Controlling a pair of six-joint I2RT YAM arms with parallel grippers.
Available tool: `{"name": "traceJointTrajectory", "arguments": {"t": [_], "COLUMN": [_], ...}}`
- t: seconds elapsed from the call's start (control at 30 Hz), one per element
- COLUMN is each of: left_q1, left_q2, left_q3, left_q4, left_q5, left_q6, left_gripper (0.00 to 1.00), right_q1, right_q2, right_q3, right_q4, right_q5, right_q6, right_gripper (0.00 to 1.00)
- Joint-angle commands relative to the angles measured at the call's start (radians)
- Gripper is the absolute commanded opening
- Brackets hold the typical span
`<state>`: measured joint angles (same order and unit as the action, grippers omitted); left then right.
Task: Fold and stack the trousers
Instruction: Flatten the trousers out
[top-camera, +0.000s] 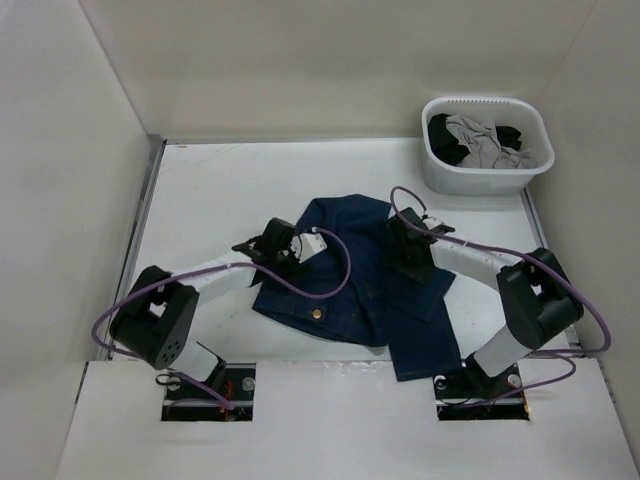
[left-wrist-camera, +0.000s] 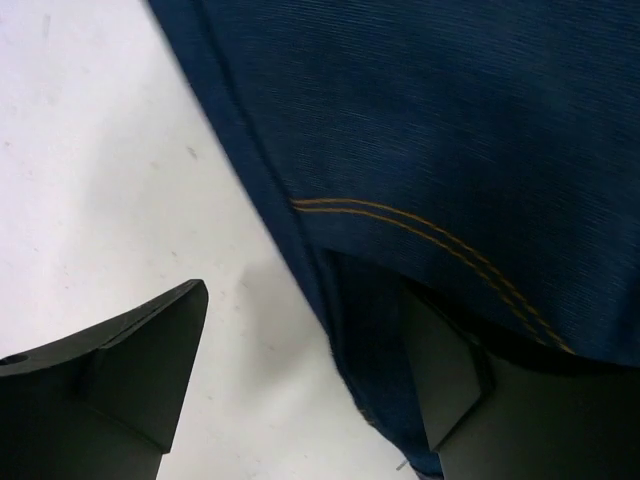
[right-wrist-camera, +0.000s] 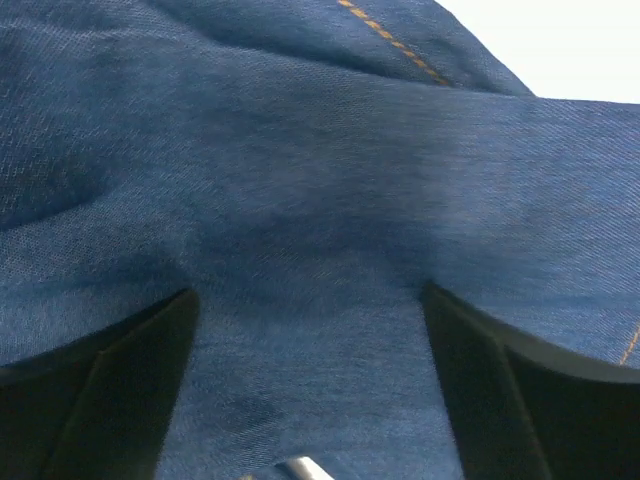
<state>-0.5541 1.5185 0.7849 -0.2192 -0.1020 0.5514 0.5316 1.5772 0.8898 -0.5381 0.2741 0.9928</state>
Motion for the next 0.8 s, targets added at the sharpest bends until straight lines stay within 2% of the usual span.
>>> {"name": "traceJointTrajectory", "arguments": {"t": [0.0, 0.03, 0.1, 0.17, 0.3, 0.33, 0.37, 0.4, 0.43, 0.47, 0.53, 0.6, 0.67, 0.77], "left_q1": [-0.042, -0.054, -0.083, -0.111, -0.177, -0.183, -0.192, -0.21, -0.215, -0.233, -0.261, -0.278, -0.274, -0.237], "left_q2": [-0.087, -0.124, -0.165, -0.198, -0.21, -0.21, -0.208, -0.208, -0.207, -0.204, -0.198, -0.189, -0.17, -0.156], "left_q3": [-0.142, -0.194, -0.252, -0.279, -0.269, -0.262, -0.25, -0.239, -0.237, -0.227, -0.21, -0.185, -0.132, -0.05], "left_q4": [0.032, 0.024, 0.02, 0.018, -0.038, -0.045, -0.054, -0.058, -0.058, -0.058, -0.048, -0.043, -0.04, -0.055], "left_q5": [-0.027, -0.024, -0.019, -0.024, 0.021, 0.025, 0.033, 0.038, 0.038, 0.038, 0.03, 0.025, 0.033, 0.053], "left_q6": [0.025, 0.024, 0.03, 0.027, 0.007, 0.012, 0.01, 0.008, 0.008, 0.012, 0.016, 0.018, -0.004, -0.065], "left_gripper": [0.75, 0.74, 0.74, 0.73, 0.69, 0.69, 0.68, 0.68, 0.68, 0.68, 0.69, 0.7, 0.72, 0.72], "right_q1": [-0.052, -0.098, -0.159, -0.184, -0.027, 0.022, 0.085, 0.128, 0.142, 0.176, 0.204, 0.205, 0.128, 0.051], "right_q2": [0.128, 0.164, 0.242, 0.34, 0.639, 0.691, 0.728, 0.731, 0.725, 0.69, 0.6, 0.471, 0.231, -0.024], "right_q3": [0.009, 0.058, 0.206, 0.42, 1.15, 1.284, 1.402, 1.445, 1.448, 1.424, 1.318, 1.142, 0.81, 0.461], "right_q4": [0.246, 0.269, 0.242, 0.187, -0.023, -0.057, -0.072, -0.069, -0.065, -0.05, -0.02, 0.038, 0.169, 0.32], "right_q5": [-0.189, -0.212, -0.217, -0.233, -0.363, -0.406, -0.441, -0.464, -0.469, -0.461, -0.403, -0.314, -0.215, -0.13], "right_q6": [0.093, 0.069, 0.011, -0.069, -0.362, -0.422, -0.495, -0.563, -0.588, -0.67, -0.769, -0.761, -0.555, -0.288], "right_gripper": [0.5, 0.21, 0.0, 0.0, 0.01, 0.03, 0.1, 0.18, 0.22, 0.4, 1.0, 1.0, 1.0, 1.0]}}
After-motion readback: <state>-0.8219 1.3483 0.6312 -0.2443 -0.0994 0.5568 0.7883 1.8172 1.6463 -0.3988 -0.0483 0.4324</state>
